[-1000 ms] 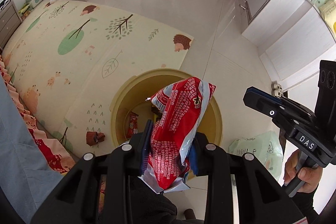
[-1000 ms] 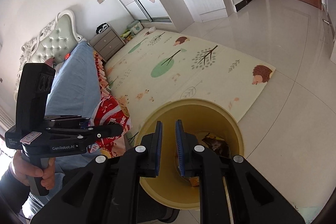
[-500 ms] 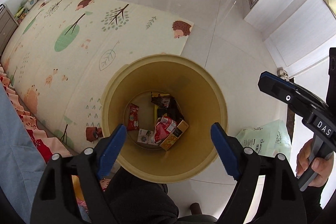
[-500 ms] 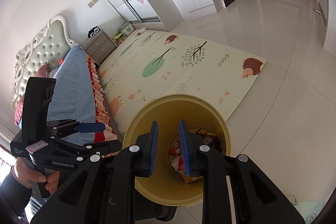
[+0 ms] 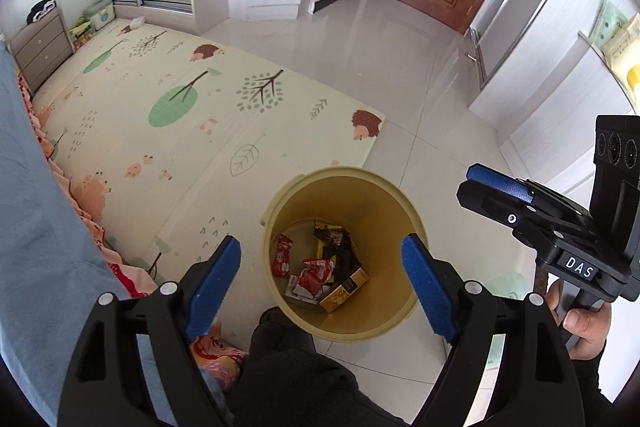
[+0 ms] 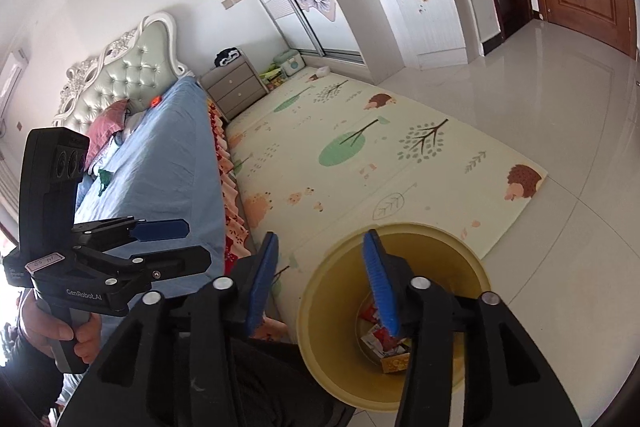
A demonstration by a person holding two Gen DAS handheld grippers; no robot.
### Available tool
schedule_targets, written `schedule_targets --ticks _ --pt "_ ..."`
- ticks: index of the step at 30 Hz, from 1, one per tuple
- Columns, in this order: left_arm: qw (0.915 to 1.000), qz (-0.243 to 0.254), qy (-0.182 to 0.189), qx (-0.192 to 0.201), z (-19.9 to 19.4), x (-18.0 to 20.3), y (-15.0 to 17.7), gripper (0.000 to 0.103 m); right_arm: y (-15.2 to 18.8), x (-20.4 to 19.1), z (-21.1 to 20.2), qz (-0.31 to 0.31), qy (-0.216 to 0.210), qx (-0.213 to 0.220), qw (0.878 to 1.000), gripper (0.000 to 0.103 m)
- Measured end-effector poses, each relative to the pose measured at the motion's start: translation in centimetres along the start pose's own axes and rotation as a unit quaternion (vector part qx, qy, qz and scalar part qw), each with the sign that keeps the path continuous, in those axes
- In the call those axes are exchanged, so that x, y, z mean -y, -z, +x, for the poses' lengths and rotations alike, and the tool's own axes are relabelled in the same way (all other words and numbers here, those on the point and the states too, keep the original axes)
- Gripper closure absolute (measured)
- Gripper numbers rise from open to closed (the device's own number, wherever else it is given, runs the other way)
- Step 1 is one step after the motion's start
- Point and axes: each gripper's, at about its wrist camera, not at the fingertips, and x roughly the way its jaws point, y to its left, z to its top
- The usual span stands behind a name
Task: Collect trash
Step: 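Return both grippers to the bed toward the blue box, then grasp the blue nasal-spray box with the left gripper while the right grasps the green wrapper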
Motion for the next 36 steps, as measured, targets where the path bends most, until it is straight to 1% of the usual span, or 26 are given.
schedule_targets --ticks 3,5,6,9,12,13,14,15,16,17,19,21,24,26,30,32,33,36 --pt "0.9991 -0.024 -0.018 0.03 -3.2 -2.7 0.9 0.019 -1.0 -3.6 0.7 -0.027 -0.019 0.0 0.999 0.048" --pt "0.9975 -0.04 -0.033 0.048 -5.3 -4.7 1.7 0.015 -1.6 -6.2 1.1 -0.047 -0.034 -0.001 0.998 0.044" --pt "0.9962 -0.052 -0.042 0.056 -6.4 -5.8 2.2 0.015 -1.9 -7.7 1.4 -0.059 -0.041 -0.001 0.997 0.041" --pt "0.991 -0.092 -0.066 0.071 -9.7 -9.3 4.0 0.012 -2.5 -12.2 2.2 -0.095 -0.064 -0.004 0.993 0.038" --pt "0.9836 -0.126 -0.093 0.09 -13.1 -13.1 6.2 0.012 -3.0 -16.6 3.3 -0.121 -0.091 -0.009 0.988 0.034" --pt "0.9802 -0.137 -0.105 0.097 -14.3 -14.4 7.0 0.012 -3.1 -18.2 3.7 -0.128 -0.1 -0.009 0.987 0.031" --pt "0.9767 -0.149 -0.115 0.104 -15.5 -15.7 7.8 0.012 -3.1 -19.7 4.0 -0.135 -0.109 -0.008 0.985 0.025" --pt "0.973 -0.162 -0.123 0.11 -16.7 -17.0 8.6 0.012 -3.2 -21.2 4.4 -0.141 -0.118 -0.006 0.983 0.022" --pt "0.9687 -0.177 -0.13 0.116 -17.9 -18.4 9.6 0.012 -3.2 -22.7 4.7 -0.146 -0.126 -0.003 0.981 0.015" --pt "0.9644 -0.191 -0.136 0.122 -19.0 -19.7 10.6 0.011 -3.2 -24.2 5.2 -0.15 -0.133 0.0 0.98 0.013" --pt "0.9537 -0.221 -0.153 0.134 -21.4 -22.3 12.7 0.011 -3.0 -27.0 6.3 -0.157 -0.157 -0.002 0.975 0.009" --pt "0.9404 -0.253 -0.175 0.144 -23.6 -24.8 14.8 0.01 -2.9 -29.8 7.6 -0.161 -0.177 -0.007 0.971 0.008" --pt "0.917 -0.302 -0.207 0.158 -26.8 -28.5 17.9 0.01 -2.5 -34.2 9.7 -0.176 -0.201 -0.017 0.963 0.008" --pt "0.8991 -0.333 -0.229 0.168 -28.6 -30.7 19.9 0.01 -2.1 -37.4 10.7 -0.193 -0.219 -0.024 0.956 0.008" --pt "0.8539 -0.402 -0.271 0.19 -31.8 -35.3 23.3 0.01 -1.2 -42.9 12.8 -0.227 -0.243 -0.044 0.942 0.008" --pt "0.8368 -0.421 -0.291 0.195 -32.8 -37.3 24.3 0.009 -0.8 -45.4 13.6 -0.246 -0.253 -0.049 0.934 0.008" --pt "0.8299 -0.429 -0.298 0.196 -33.2 -38.1 24.7 0.009 -0.5 -46.6 13.9 -0.258 -0.257 -0.05 0.93 0.008" --pt "0.815 -0.445 -0.311 0.203 -34.0 -40.1 26.0 0.009 -0.1 -49.6 15.1 -0.287 -0.256 -0.055 0.921 0.008"
